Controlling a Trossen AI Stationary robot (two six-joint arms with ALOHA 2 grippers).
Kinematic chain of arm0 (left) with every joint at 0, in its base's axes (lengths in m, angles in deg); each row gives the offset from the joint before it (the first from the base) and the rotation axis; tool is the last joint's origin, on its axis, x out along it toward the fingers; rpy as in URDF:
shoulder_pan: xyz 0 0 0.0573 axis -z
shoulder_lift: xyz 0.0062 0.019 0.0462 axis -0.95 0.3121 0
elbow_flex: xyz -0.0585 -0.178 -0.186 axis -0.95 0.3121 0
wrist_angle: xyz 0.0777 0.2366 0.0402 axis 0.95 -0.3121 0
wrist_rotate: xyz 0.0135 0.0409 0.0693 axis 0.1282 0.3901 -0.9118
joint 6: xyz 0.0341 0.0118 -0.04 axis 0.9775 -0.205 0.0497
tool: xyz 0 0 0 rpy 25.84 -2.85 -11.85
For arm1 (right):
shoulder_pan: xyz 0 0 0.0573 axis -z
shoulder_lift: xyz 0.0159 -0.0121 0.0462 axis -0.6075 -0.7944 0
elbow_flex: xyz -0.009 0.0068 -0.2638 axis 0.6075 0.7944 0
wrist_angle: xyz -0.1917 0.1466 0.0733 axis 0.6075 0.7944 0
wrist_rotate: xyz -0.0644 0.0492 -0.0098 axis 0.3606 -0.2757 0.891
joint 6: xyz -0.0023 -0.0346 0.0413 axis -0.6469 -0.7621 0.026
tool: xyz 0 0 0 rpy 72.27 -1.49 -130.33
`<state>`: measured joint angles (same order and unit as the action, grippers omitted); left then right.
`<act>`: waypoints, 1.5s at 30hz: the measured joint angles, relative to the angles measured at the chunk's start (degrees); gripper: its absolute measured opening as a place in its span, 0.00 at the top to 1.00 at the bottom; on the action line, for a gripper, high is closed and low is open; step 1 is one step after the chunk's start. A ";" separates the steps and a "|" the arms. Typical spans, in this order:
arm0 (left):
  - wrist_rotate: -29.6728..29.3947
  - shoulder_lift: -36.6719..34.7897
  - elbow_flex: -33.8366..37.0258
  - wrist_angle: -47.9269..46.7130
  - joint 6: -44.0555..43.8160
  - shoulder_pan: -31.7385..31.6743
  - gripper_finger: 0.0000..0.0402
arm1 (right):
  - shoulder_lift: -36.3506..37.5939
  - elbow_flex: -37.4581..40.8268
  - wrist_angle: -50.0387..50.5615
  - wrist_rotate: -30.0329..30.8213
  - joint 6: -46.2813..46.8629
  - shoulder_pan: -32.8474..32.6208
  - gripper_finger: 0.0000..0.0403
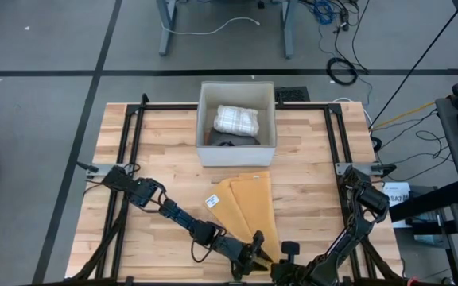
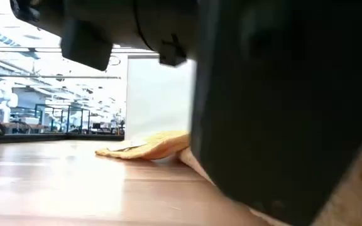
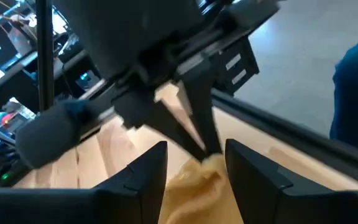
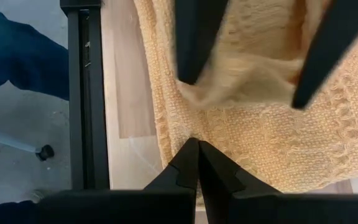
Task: Fold towel
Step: Fold the orange towel
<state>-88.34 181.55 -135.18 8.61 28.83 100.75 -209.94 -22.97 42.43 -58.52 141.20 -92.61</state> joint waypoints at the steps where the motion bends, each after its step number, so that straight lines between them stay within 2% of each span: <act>1: -0.41 0.00 -0.04 0.24 0.01 0.18 0.58 | 0.00 0.00 0.00 0.00 0.02 0.00 1.00; 9: -7.01 0.00 -1.46 0.16 2.77 1.66 0.57 | 0.00 0.02 -0.20 0.00 0.00 -0.02 1.00; 12: -14.57 -0.09 -2.93 0.22 6.11 3.33 0.57 | 0.00 0.02 -0.26 0.02 0.00 -0.04 1.00; 17: -33.21 -0.11 -6.86 0.79 16.12 6.87 0.57 | -0.02 0.02 -0.28 0.02 -0.75 -0.04 1.00; 20: -38.62 -0.53 -8.15 0.47 22.58 8.58 0.57 | 0.02 0.02 -0.46 0.42 -1.09 -0.04 1.00; 24: -41.85 -3.21 -8.21 1.12 25.11 10.43 0.57 | 0.20 -0.05 -0.32 0.44 -2.36 -0.04 0.99; 30: -41.77 -7.81 -8.17 0.20 23.95 13.18 0.57 | 0.25 -1.68 -0.03 0.77 -4.60 -0.04 0.89; 32: -40.52 -9.52 -8.13 -4.21 22.79 13.71 0.57 | 0.26 -2.49 0.65 0.76 -5.02 -0.04 0.85; 38: -27.33 -14.48 -8.11 -31.42 3.54 12.08 0.57 | 0.26 -4.85 1.31 0.79 -6.37 -0.09 0.72; 45: -27.09 -15.74 -8.07 -59.79 -12.53 8.55 0.57 | 0.33 -9.05 3.19 3.49 -9.60 -0.29 0.67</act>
<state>-115.42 165.81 -143.25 -51.18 16.30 109.30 -209.61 -32.02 45.62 -55.03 131.60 -92.89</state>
